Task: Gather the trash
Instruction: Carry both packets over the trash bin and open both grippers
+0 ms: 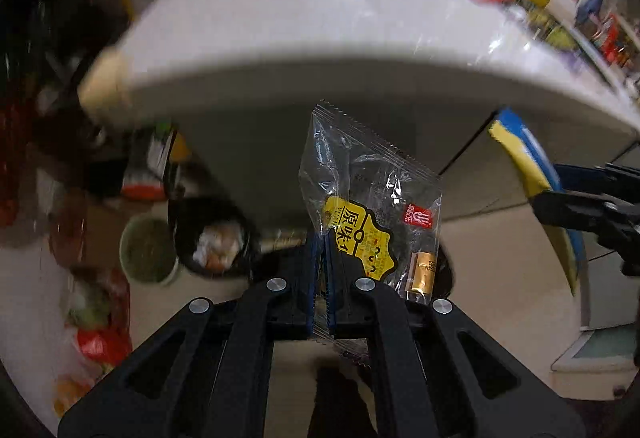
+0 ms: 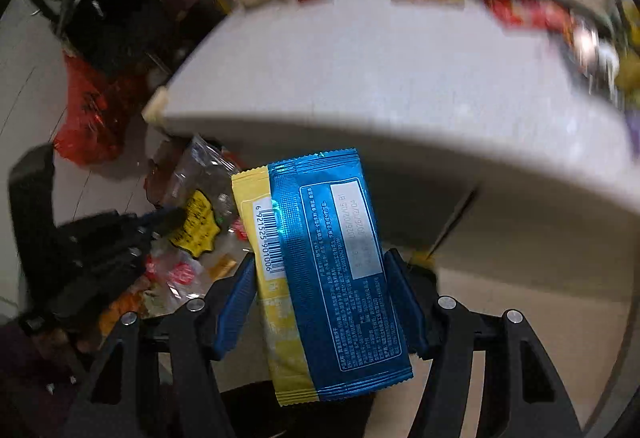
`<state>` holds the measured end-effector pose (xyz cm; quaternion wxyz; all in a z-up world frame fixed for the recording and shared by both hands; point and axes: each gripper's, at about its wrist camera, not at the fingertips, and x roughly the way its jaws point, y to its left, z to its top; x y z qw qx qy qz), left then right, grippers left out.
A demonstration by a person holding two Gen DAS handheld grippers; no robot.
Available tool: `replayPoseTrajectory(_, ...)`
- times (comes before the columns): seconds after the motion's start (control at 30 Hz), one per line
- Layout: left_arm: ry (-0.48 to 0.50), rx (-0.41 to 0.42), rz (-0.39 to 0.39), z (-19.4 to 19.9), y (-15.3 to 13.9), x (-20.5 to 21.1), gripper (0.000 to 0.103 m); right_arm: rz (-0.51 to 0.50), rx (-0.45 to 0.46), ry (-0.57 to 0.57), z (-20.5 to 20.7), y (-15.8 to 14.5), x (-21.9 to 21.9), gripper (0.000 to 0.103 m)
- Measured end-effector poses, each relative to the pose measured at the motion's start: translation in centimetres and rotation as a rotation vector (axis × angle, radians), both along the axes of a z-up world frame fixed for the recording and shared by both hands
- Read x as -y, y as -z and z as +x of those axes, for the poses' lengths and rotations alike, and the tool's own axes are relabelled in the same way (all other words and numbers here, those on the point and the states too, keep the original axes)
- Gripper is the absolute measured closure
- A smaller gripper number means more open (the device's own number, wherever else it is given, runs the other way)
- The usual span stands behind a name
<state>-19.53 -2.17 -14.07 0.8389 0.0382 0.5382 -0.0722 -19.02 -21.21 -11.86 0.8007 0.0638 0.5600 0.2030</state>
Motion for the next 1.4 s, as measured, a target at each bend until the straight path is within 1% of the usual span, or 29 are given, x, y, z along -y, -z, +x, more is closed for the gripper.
replayPoseTrajectory(0.03,-0.006,-0.028,0.013,-0.2,2.4,0.1,0.100,-0.020,-0.008,0.013,-0.6,1.9,-0.5,0.040)
replayPoseTrajectory(0.1,-0.030,-0.077,0.021,-0.1,6.2,0.1,0.099,-0.035,-0.038,0.054,-1.3,6.1,-1.0,0.040)
replayPoseTrajectory(0.13,-0.035,-0.097,0.020,-0.1,7.6,0.1,0.099,-0.033,-0.058,0.074,-1.4,7.7,-1.0,0.040)
replayPoseTrajectory(0.17,-0.048,-0.126,0.022,-0.1,9.7,0.0,0.099,-0.029,-0.081,0.101,-1.5,9.7,-1.0,0.040)
replayPoseTrajectory(0.2,-0.057,-0.150,0.026,0.1,11.7,0.0,0.099,-0.028,-0.108,0.130,-1.7,12.3,-1.1,0.040)
replayPoseTrajectory(0.27,-0.063,-0.186,0.040,0.2,14.9,-0.1,0.099,-0.043,-0.145,0.154,-1.8,15.8,-1.4,0.040)
replayPoseTrajectory(0.33,-0.059,-0.200,0.050,0.4,17.7,0.0,0.098,-0.050,-0.161,0.167,-1.7,18.9,-1.8,0.040)
replayPoseTrajectory(0.4,-0.054,-0.208,0.062,0.6,19.5,-0.1,0.096,-0.063,-0.175,0.174,-1.7,21.4,-2.0,0.040)
replayPoseTrajectory(0.47,-0.057,-0.213,0.083,0.7,21.5,-0.2,0.093,-0.066,-0.186,0.185,-1.6,23.3,-2.0,0.040)
replayPoseTrajectory(0.57,-0.067,-0.225,0.092,0.5,23.4,-0.1,0.073,-0.086,-0.209,0.193,-0.9,26.2,-2.1,0.040)
replayPoseTrajectory(0.6,-0.073,-0.232,0.097,0.6,24.1,-0.1,0.052,-0.095,-0.220,0.195,-0.8,27.1,-1.9,0.038)
replayPoseTrajectory(0.63,-0.079,-0.227,0.110,0.6,24.5,0.0,0.039,-0.109,-0.224,0.199,-0.7,27.7,-2.0,0.036)
replayPoseTrajectory(0.7,-0.081,-0.207,0.137,0.5,24.8,0.2,0.034,-0.123,-0.231,0.198,-0.6,28.8,-1.9,0.035)
replayPoseTrajectory(0.8,-0.066,-0.225,0.130,0.4,25.5,0.4,0.034,-0.129,-0.240,0.197,-0.3,29.4,-1.5,0.035)
replayPoseTrajectory(0.87,-0.063,-0.226,0.137,0.3,25.4,0.5,0.034,-0.129,-0.239,0.197,-0.2,29.2,-1.3,0.035)
replayPoseTrajectory(0.93,-0.061,-0.225,0.140,0.3,25.3,0.6,0.034,-0.127,-0.234,0.197,-0.2,28.7,-1.1,0.034)
replayPoseTrajectory(1.07,-0.054,-0.216,0.133,0.2,24.1,0.7,0.034,-0.125,-0.211,0.186,-0.5,27.0,-1.1,0.034)
replayPoseTrajectory(1.2,-0.042,-0.201,0.130,-0.1,22.0,0.9,0.034,-0.112,-0.194,0.175,-1.1,24.3,-0.9,0.034)
replayPoseTrajectory(1.23,-0.040,-0.198,0.130,-0.1,21.4,0.8,0.034,-0.111,-0.185,0.171,-1.4,23.1,-0.8,0.034)
replayPoseTrajectory(1.33,-0.024,-0.186,0.116,-0.6,18.3,0.7,0.034,-0.098,-0.166,0.164,-2.4,19.6,-0.4,0.033)
replayPoseTrajectory(1.4,-0.004,-0.159,0.112,-1.2,15.0,0.7,0.034,-0.084,-0.141,0.152,-3.1,16.2,-0.2,0.032)
